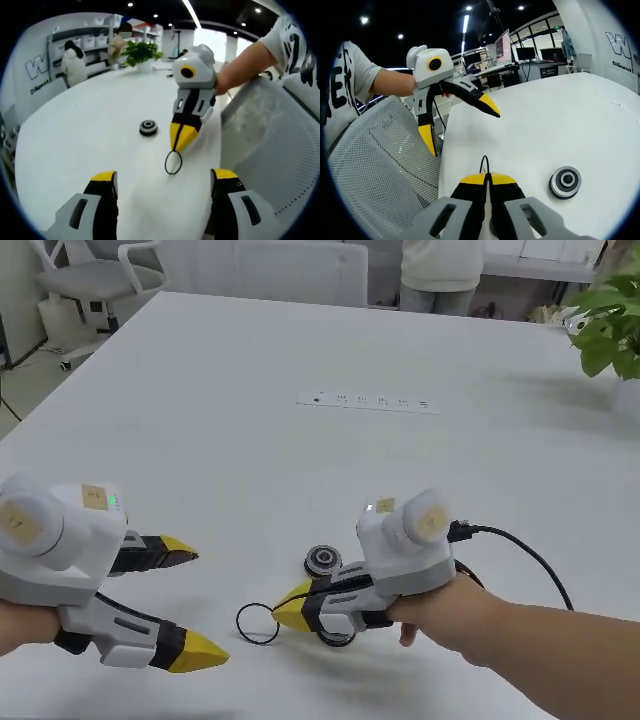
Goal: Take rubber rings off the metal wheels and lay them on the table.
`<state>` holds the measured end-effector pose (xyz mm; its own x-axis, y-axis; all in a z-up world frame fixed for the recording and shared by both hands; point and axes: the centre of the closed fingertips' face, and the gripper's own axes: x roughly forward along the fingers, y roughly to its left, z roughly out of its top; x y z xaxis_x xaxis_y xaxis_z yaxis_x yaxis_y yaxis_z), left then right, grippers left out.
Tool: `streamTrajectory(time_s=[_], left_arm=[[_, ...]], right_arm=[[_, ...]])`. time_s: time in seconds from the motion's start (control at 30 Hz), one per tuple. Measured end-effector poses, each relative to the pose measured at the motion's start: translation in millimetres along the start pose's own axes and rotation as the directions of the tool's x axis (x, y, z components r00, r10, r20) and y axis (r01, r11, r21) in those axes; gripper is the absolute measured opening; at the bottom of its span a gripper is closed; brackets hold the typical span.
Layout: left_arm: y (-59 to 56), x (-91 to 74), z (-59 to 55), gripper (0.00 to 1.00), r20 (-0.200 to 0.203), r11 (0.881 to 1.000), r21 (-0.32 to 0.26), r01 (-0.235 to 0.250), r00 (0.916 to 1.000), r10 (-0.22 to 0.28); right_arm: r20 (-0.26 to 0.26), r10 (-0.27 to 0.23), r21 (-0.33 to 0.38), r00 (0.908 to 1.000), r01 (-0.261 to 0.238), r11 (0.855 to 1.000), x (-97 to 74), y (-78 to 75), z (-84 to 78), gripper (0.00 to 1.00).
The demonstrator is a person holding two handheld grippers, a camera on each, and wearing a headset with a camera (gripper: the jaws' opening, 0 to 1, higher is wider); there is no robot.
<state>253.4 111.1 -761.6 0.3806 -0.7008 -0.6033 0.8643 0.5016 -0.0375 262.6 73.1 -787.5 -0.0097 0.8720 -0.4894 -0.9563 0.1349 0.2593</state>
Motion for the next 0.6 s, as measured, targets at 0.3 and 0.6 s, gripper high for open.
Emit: streamTrajectory(time_s=[0.3, 0.6], left_arm=[[0.7, -0.2, 0.7, 0.78, -0.003, 1.0, 0.003, -0.001, 1.0, 0.001], [0.7, 1.4, 2.3, 0.78, -0.007, 1.0, 0.007, 0.003, 1.0, -0.003]], right_arm=[[-0.012, -0.009, -0.024, 0.9999, 0.008, 1.0, 2.1, 0.2, -0.5, 0.06], [-0.012, -0.016, -0.033, 0.9998, 0.016, 0.999, -0.1, -1.9, -0.1, 0.19]])
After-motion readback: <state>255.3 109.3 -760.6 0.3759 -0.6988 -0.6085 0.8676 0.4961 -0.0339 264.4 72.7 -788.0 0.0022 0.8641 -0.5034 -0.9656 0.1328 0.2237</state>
